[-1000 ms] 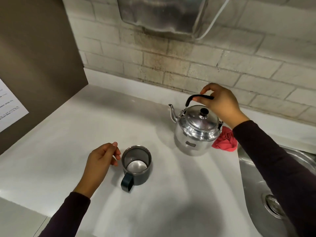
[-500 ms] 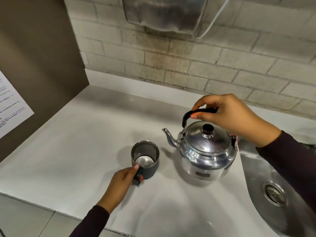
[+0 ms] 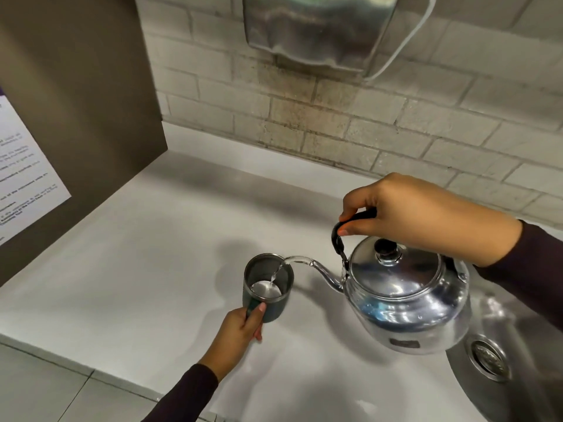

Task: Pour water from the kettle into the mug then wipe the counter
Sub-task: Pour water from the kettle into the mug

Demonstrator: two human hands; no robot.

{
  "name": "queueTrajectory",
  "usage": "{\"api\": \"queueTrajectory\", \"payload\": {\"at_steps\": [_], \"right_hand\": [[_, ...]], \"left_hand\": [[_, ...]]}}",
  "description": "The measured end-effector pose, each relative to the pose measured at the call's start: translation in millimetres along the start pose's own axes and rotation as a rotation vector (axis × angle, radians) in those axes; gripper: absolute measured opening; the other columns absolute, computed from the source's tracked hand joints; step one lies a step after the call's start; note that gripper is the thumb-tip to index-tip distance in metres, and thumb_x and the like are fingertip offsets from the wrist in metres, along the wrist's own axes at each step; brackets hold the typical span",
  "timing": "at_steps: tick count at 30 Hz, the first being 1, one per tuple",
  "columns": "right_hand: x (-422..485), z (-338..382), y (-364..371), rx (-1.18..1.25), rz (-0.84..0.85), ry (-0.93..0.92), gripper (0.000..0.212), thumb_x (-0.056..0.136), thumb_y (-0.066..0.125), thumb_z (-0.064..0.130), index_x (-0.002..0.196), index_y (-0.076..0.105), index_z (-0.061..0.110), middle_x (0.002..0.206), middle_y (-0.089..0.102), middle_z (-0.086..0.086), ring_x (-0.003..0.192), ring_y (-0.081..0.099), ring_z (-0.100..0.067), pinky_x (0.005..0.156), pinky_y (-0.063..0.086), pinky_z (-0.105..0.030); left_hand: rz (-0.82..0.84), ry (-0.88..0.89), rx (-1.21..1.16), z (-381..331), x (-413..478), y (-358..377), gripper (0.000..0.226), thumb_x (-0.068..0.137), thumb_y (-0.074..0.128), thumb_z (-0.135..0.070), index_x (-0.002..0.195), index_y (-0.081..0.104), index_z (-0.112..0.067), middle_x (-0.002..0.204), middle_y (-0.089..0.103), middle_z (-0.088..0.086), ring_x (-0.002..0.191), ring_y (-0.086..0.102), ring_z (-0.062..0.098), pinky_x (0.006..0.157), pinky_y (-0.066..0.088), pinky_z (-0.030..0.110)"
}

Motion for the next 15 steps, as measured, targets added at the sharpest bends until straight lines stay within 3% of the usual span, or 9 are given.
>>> {"api": "queueTrajectory", "payload": {"at_steps": [7,10,15], "right_hand": [[0.9,2.9,-2.1,-0.09,0.035,-0.016,0.021,0.072,0.064,0.056,0.082,0.064,0.037,0.057,0.058,0.011,0.061,0.055,-0.003,0.045,0.036,-0.022],[-0.3,2.9,-1.8,-0.084,0.054,-0.016,0.021,0.072,0.064,0.056,0.082,0.063,0.038,0.057,0.056,0.014,0.083,0.046,0.015,0.045,0.032,-0.021],[-4.6,0.9,-0.9,-0.079,0.095,0.01,0.02,0.072,0.065,0.055,0.083,0.063,0.039,0.055,0.051,0.016,0.075,0.041,0.026,0.045,0.029,-0.022]], "left_hand": [[0.001,0.019,-0.013,2.1,0.9,0.8,0.052,0.085,0.042,-0.053,0.04,0.05,-0.028,0.044,0.056,-0.006,0.048,0.052,0.001,0.065,0.042,0.021],[-0.001,0.024,-0.01,2.1,1.5,0.9,0.052,0.084,0.042,-0.053,0.04,0.049,-0.028,0.043,0.056,-0.006,0.047,0.051,0.001,0.065,0.042,0.023],[0.002,0.021,-0.013,1.5,1.2,1.0,0.051,0.082,0.042,-0.055,0.04,0.048,-0.027,0.043,0.055,-0.006,0.046,0.049,0.001,0.063,0.04,0.022]]}}
Point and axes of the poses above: each hand's wrist, its own x-axis towards the middle knuckle, its own y-axis out of the palm, z = x × y, the point moved 6 cm from there along x, towards the middle knuckle
